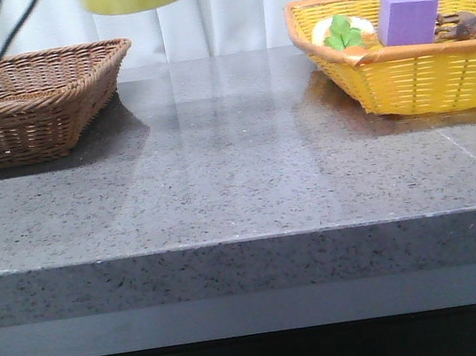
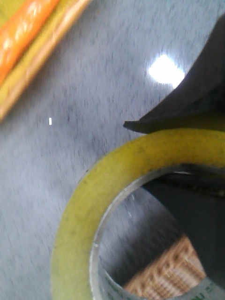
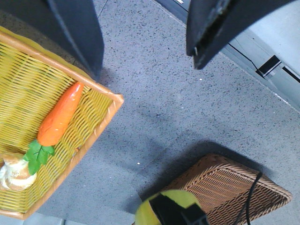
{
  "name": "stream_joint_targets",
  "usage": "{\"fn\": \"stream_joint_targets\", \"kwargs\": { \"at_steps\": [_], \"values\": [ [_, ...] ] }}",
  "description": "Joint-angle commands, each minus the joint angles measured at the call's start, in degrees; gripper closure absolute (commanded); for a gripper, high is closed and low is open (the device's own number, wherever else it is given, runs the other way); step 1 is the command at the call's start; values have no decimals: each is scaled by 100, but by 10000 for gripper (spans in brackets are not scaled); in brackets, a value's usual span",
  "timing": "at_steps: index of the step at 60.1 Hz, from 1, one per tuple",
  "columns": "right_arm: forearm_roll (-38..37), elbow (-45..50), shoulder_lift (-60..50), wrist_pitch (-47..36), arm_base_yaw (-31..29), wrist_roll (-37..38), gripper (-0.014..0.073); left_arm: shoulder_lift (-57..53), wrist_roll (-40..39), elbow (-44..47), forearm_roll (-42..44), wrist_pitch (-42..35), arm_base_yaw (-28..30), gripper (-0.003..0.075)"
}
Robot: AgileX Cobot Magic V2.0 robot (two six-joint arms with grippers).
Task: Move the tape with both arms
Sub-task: 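Lift the tape roll with the left gripper toward the brown basket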
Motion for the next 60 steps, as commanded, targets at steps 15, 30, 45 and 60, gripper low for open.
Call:
{"fn": "stream_joint_targets", "kwargs": {
  "at_steps": [15, 30, 45, 60],
  "values": [
    [12, -134, -13, -401, -37, -57, 170, -317, -1281, -235, 75, -112, 1241, 712],
    [12, -134, -13, -401, -37, -57, 170, -317, -1523, -235, 30, -112, 1892, 712],
    [12, -134, -13, -401, -37, -57, 170, -242, -1888, -235, -3, -123, 2125, 712],
    [12, -134, -13, -401, -37, -57, 170, 139, -1933, -235, 45, -160, 2125, 712]
  ]
}}
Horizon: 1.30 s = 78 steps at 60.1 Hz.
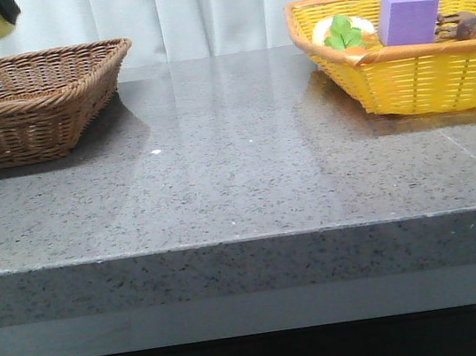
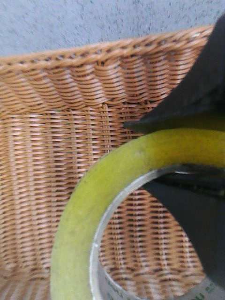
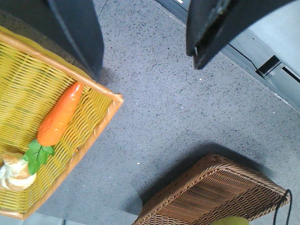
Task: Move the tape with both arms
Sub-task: 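Lift the tape roll with the left gripper toward the brown basket, then lower the tape roll into the brown basket and open the left gripper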
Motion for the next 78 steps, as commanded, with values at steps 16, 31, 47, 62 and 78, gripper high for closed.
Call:
{"fn": "stream_joint_targets", "kwargs": {
  "at_steps": [16, 31, 47, 62, 78],
  "values": [
    [12, -134, -13, -401, -37, -57, 170, 237, -229, -204, 50, -208, 9, 712],
    [12, -134, -13, -401, -37, -57, 170, 460, -652, -204, 124, -219, 9, 709],
    [12, -134, -13, -401, -37, -57, 170, 511, -652, -204, 185, -179, 9, 709],
    [12, -134, -13, -401, -37, -57, 170, 511, -652, -204, 198, -158, 9, 708],
    [12, -134, -13, -401, -37, -57, 170, 511, -652, -204, 198, -146, 9, 614]
  ]
}}
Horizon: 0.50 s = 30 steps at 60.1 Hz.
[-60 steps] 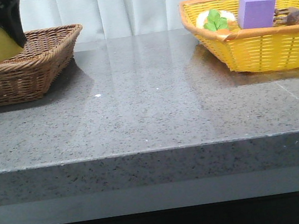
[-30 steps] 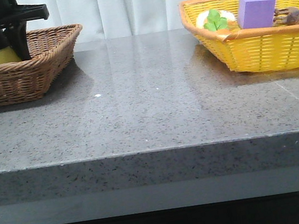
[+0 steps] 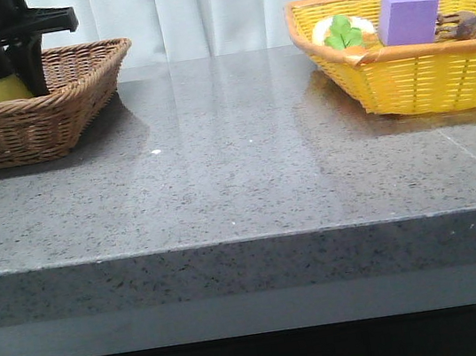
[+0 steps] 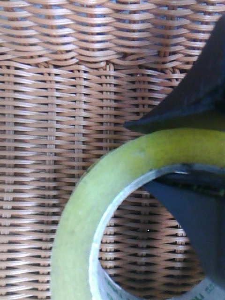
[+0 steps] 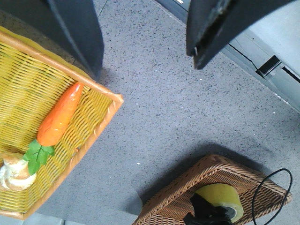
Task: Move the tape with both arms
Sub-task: 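Lower the tape roll into the brown basket and open the left gripper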
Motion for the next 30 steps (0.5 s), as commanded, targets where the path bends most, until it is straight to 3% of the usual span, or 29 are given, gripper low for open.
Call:
{"fn": "stream_joint_targets", "kwargs": {
  "at_steps": [1, 15, 20, 30],
  "values": [
    [12, -134, -13, -401, -37, -57, 170, -357, -51, -204, 90, -97, 9, 596],
    [12, -134, -13, -401, -37, -57, 170, -357, -51, -204, 101, -85, 9, 256],
    [12, -134, -13, -401, -37, -57, 170, -357, -51, -204, 101, -54, 9, 216],
    [12, -134, -13, -401, -37, -57, 170, -400, -51, -207, 101, -30, 9, 218]
  ]
}}
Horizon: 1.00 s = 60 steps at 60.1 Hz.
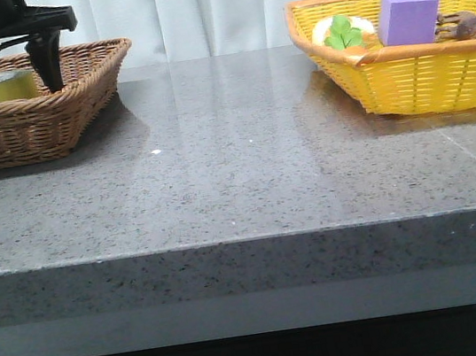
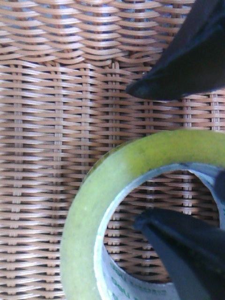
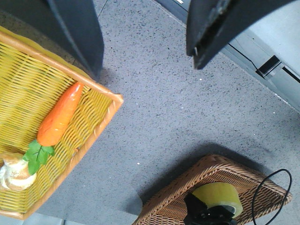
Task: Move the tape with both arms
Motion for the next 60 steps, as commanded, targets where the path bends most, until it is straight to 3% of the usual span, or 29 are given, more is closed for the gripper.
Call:
{"fn": "stream_joint_targets", "kwargs": {
  "at_steps": [1, 35, 60],
  "values": [
    [12, -134, -13, -401, -37, -57, 170, -410, -51, -209, 28, 42, 9, 218],
    [12, -134, -13, -401, -37, -57, 170, -1389, 222, -209, 20, 42, -211, 228],
    [12, -134, -13, -401, -37, -57, 170, -2677, 603, 394, 68, 13, -951, 228]
  ]
}}
